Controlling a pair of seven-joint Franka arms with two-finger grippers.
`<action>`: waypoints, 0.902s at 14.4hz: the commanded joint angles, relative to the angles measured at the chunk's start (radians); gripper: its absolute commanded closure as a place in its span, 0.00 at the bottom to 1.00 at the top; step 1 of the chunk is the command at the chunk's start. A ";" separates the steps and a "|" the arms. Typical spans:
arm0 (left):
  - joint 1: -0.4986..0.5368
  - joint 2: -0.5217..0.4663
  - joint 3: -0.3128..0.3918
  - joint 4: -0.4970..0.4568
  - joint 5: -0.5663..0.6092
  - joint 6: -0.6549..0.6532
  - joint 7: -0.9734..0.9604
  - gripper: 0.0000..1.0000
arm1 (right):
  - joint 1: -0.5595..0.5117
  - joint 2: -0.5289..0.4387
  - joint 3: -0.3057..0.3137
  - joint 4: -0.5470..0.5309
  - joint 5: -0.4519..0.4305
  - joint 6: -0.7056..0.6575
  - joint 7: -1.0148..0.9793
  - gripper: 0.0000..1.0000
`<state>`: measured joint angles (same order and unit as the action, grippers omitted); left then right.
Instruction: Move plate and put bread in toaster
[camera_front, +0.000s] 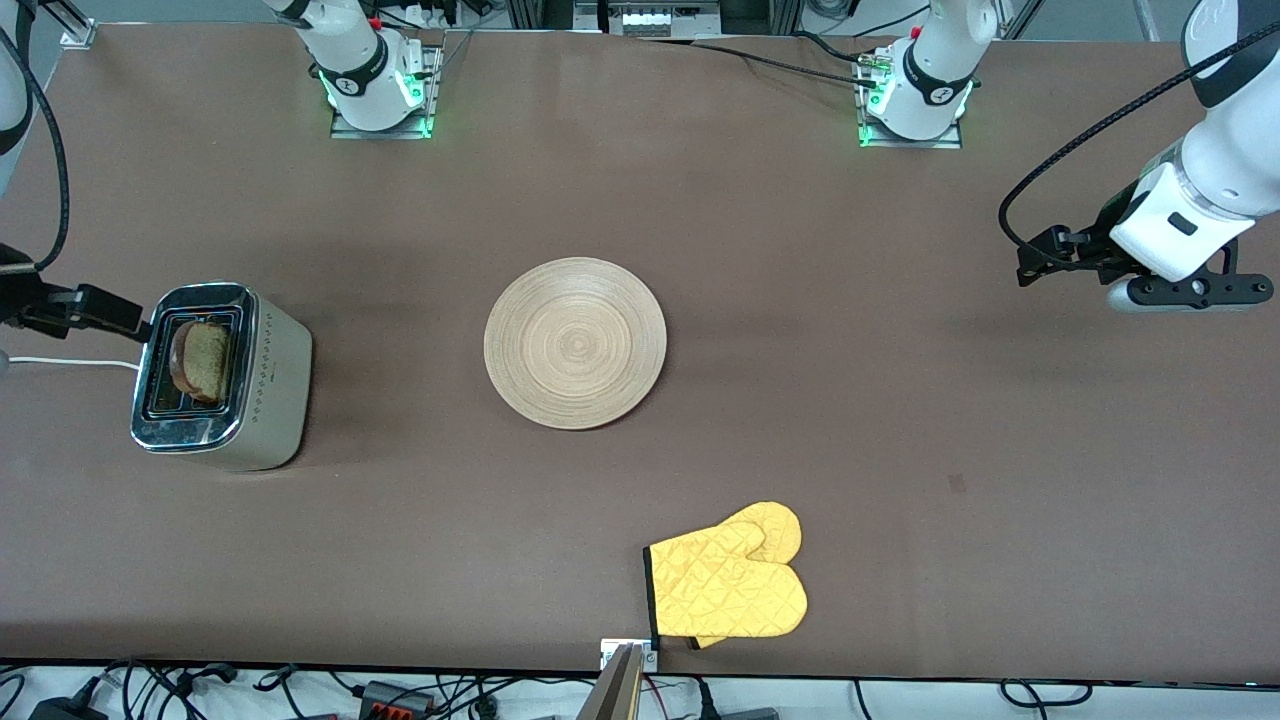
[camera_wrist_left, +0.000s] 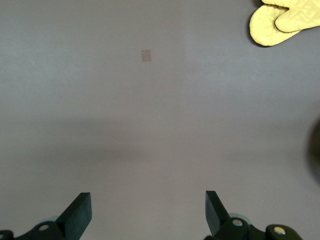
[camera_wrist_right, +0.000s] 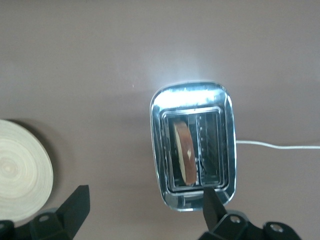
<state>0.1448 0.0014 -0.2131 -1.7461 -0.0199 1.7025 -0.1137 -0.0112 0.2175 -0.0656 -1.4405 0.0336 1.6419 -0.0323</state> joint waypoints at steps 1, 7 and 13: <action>0.006 -0.011 -0.002 -0.004 -0.015 0.005 -0.006 0.00 | -0.004 -0.115 0.009 -0.164 -0.015 0.048 -0.009 0.00; 0.006 -0.011 -0.002 -0.004 -0.014 0.005 -0.006 0.00 | -0.003 -0.224 0.010 -0.288 -0.041 0.072 -0.021 0.00; 0.006 -0.011 -0.003 -0.004 -0.012 0.005 -0.006 0.00 | -0.003 -0.257 0.012 -0.321 -0.043 0.059 -0.023 0.00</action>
<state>0.1448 0.0014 -0.2131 -1.7461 -0.0199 1.7025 -0.1137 -0.0109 -0.0064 -0.0612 -1.7242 0.0017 1.6839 -0.0417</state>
